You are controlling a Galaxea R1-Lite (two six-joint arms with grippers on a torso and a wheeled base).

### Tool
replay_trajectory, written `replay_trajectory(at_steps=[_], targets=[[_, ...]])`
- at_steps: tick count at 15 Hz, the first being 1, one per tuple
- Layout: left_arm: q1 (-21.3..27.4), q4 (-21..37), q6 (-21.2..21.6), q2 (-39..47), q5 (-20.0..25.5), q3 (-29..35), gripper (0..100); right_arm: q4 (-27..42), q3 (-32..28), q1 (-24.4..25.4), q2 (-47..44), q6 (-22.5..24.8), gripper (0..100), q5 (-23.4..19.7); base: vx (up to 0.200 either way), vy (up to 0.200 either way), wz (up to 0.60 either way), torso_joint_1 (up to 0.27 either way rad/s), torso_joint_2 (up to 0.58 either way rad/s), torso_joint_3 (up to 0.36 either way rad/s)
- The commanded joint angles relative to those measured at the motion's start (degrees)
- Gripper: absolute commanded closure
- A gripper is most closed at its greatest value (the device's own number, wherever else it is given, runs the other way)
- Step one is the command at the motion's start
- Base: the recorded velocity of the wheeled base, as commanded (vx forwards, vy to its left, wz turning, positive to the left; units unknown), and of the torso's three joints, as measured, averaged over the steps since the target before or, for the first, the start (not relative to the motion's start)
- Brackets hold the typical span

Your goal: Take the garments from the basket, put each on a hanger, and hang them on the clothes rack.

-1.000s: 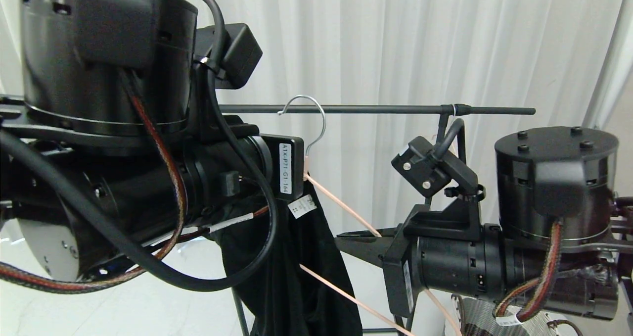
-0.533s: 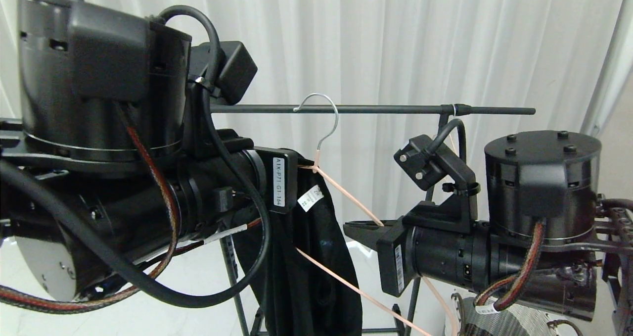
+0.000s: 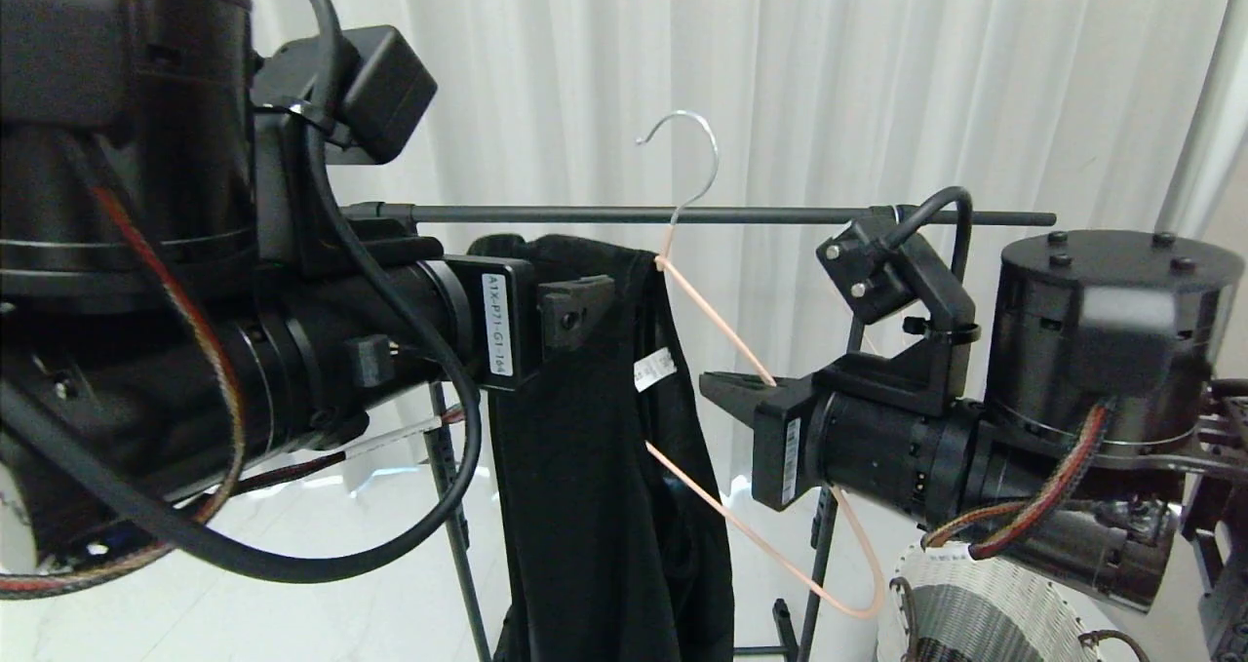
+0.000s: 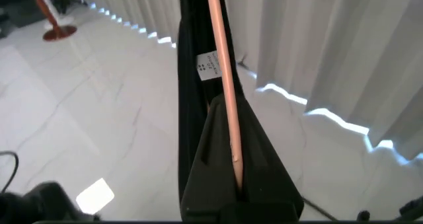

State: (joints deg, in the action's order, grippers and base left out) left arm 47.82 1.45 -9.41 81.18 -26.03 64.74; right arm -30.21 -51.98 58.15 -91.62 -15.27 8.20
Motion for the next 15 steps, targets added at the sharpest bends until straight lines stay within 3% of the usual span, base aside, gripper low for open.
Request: replay_trajectory(at_steps=[1, 5, 9, 12, 15], targets=[[-0.1, 0.0, 0.4, -2.2, 0.0, -0.2, 0, -1.0, 0.5, -0.2, 0.2, 0.4, 100, 0.4, 0.000, 0.000, 0.00, 0.000, 0.00, 0.000], [-0.1, 0.0, 3.9, -8.3, 0.4, -9.4, 0, -2.5, 5.5, -1.2, 3.2, 3.1, 100, 1.6, 0.000, 0.000, 0.00, 0.000, 0.00, 0.000], [-0.5, -4.1, 6.2, -11.8, 3.5, -16.8, 0, -2.5, 13.5, -1.8, 8.7, 3.9, 100, -0.8, 0.000, 0.000, 0.00, 0.000, 0.00, 0.000], [-1.4, -7.0, 6.2, -11.8, 8.0, -21.2, 0, -2.4, 18.8, -1.9, 11.2, 7.8, 100, -5.0, 0.000, 0.000, 0.00, 0.000, 0.00, 0.000], [-1.4, -8.8, 6.9, -12.9, 16.5, -24.3, 0, -2.4, 19.2, -1.6, 12.9, 8.8, 100, -7.6, 0.000, 0.000, 0.00, 0.000, 0.00, 0.000]])
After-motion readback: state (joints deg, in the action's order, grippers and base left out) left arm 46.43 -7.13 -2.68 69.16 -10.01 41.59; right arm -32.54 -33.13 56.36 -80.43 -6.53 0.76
